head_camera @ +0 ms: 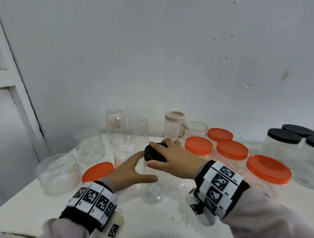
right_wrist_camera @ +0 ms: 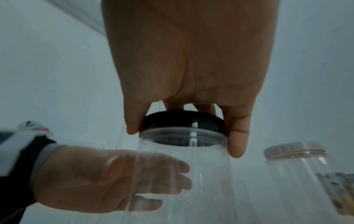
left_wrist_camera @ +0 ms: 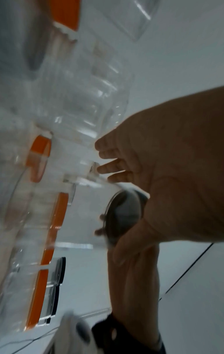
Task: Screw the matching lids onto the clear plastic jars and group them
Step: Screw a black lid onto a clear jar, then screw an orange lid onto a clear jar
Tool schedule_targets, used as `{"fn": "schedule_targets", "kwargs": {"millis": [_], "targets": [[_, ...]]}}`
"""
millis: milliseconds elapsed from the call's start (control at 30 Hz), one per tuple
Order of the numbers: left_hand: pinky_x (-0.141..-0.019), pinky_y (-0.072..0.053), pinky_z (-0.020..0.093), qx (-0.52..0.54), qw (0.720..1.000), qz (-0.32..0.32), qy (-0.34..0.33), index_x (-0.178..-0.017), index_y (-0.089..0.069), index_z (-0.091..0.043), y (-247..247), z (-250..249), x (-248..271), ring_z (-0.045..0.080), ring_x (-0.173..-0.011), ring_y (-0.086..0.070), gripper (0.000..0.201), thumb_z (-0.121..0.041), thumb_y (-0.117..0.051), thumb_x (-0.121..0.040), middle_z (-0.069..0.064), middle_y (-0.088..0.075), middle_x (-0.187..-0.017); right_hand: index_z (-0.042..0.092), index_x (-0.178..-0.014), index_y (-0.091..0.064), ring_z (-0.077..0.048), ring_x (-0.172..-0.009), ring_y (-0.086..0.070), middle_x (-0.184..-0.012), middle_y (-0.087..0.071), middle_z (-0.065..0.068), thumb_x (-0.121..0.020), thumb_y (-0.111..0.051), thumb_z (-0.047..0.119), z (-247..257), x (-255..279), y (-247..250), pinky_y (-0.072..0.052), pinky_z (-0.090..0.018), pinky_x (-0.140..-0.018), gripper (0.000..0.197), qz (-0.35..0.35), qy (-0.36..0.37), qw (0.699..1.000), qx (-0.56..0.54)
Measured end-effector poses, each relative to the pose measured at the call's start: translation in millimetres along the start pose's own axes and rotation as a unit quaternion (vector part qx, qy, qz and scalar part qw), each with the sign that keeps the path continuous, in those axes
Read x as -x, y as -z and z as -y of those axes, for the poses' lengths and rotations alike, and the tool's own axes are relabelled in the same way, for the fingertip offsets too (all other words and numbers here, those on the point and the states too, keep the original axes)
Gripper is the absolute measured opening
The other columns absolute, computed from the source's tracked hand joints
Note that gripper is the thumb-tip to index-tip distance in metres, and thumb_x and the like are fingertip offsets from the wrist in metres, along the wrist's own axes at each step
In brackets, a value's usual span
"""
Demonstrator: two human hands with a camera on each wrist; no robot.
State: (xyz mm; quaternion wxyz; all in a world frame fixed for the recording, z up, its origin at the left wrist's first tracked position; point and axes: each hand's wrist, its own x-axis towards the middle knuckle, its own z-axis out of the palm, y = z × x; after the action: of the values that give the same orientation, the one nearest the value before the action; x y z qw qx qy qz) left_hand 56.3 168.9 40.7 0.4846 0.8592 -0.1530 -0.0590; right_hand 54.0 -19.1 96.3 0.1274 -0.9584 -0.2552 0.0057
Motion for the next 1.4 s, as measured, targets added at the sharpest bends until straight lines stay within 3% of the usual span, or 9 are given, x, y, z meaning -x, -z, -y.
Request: {"fn": "schedule_targets", "kwargs": {"millis": [67,167,300,500,633,800,1133,1333,1400], "targets": [[-0.106,-0.026,0.026,-0.034,0.999,0.007,0.016,-0.139,-0.027,-0.050,16.2,-1.6,-3.7,0.000,-0.128,-0.028,0.096,-0.055,-0.082,-0.060,-0.030,-0.032,-0.139,0.040,-0.148,-0.021,-0.020,-0.123,-0.029,-0.140,-0.032,0.001,-0.086,-0.046,0.066,-13.6,13.9,4.2,-0.033,-0.034,-0.101,0.071,-0.014,-0.017,0.998,-0.051],[-0.106,-0.027,0.028,-0.073,0.995,-0.065,0.016,-0.138,-0.035,-0.043,35.1,-3.4,-14.6,0.004,-0.125,-0.029,0.086,-0.046,-0.082,-0.066,-0.023,-0.034,-0.144,0.040,-0.145,-0.029,-0.014,-0.124,-0.033,-0.133,-0.038,0.008,-0.082,-0.050,0.068,-36.3,41.1,10.4,-0.034,-0.033,-0.103,0.071,-0.045,-0.045,0.992,-0.106],[-0.105,-0.029,0.028,-0.173,0.972,-0.158,0.038,-0.138,-0.043,-0.022,45.9,2.2,-34.0,0.016,-0.133,-0.037,0.070,-0.039,-0.074,-0.078,-0.002,-0.041,-0.146,0.043,-0.133,-0.044,-0.008,-0.118,-0.037,-0.121,-0.042,0.019,-0.072,-0.057,0.068,-66.2,85.1,21.3,-0.038,-0.030,-0.101,0.067,-0.125,-0.094,0.978,-0.137],[-0.110,-0.031,0.040,-0.254,0.947,-0.130,0.149,-0.147,-0.030,-0.014,44.3,17.4,-45.3,0.030,-0.135,-0.036,0.092,-0.054,-0.071,-0.075,0.014,-0.035,-0.149,0.054,-0.109,-0.054,-0.003,-0.103,-0.050,-0.106,-0.052,0.018,-0.063,-0.070,0.061,-118.6,163.0,43.9,-0.040,-0.026,-0.088,0.049,-0.249,-0.192,0.933,-0.177],[-0.110,-0.032,0.044,-0.245,0.946,-0.132,0.165,-0.149,-0.026,-0.015,41.1,23.3,-46.0,0.034,-0.134,-0.035,0.100,-0.054,-0.075,-0.071,0.018,-0.032,-0.148,0.056,-0.103,-0.057,-0.010,-0.096,-0.054,-0.102,-0.055,0.011,-0.053,-0.068,0.080,-170.9,211.6,52.7,-0.044,-0.033,-0.083,0.057,-0.318,-0.289,0.895,-0.116],[-0.105,-0.036,0.045,-0.195,0.952,-0.169,0.163,-0.149,-0.025,-0.018,39.3,21.6,-46.5,0.037,-0.130,-0.039,0.104,-0.047,-0.082,-0.067,0.021,-0.035,-0.143,0.043,-0.122,-0.051,-0.034,-0.109,-0.047,-0.112,-0.055,-0.002,-0.042,-0.055,0.095,-259.3,242.1,59.6,-0.047,-0.054,-0.091,0.096,-0.325,-0.428,0.841,-0.066],[-0.103,-0.036,0.047,-0.024,0.941,-0.316,0.114,-0.142,-0.030,-0.030,47.1,8.8,-34.5,0.035,-0.128,-0.042,0.087,-0.061,-0.071,-0.071,0.015,-0.042,-0.142,0.029,-0.120,-0.056,-0.040,-0.109,-0.046,-0.117,-0.055,-0.014,-0.061,-0.065,0.071,-319.6,219.3,59.9,-0.046,-0.056,-0.091,0.072,-0.333,-0.463,0.819,-0.062],[-0.094,-0.048,0.048,0.174,0.934,-0.286,0.125,-0.138,-0.032,-0.037,45.4,5.2,-21.9,0.028,-0.100,-0.058,0.082,-0.062,-0.068,-0.070,0.010,-0.047,-0.129,0.025,-0.124,-0.055,-0.041,-0.106,-0.048,-0.115,-0.055,-0.015,-0.062,-0.066,0.070,-334.1,205.7,53.3,-0.048,-0.055,-0.088,0.078,-0.307,-0.474,0.824,-0.048],[-0.090,-0.049,0.046,0.217,0.935,-0.248,0.132,-0.139,-0.031,-0.037,41.5,4.7,-18.1,0.028,-0.100,-0.057,0.094,-0.065,-0.069,-0.057,0.010,-0.044,-0.127,0.026,-0.124,-0.055,-0.040,-0.106,-0.049,-0.115,-0.055,-0.014,-0.057,-0.061,0.074,-339.1,202.8,51.2,-0.048,-0.055,-0.088,0.082,-0.306,-0.479,0.822,-0.044]]}}
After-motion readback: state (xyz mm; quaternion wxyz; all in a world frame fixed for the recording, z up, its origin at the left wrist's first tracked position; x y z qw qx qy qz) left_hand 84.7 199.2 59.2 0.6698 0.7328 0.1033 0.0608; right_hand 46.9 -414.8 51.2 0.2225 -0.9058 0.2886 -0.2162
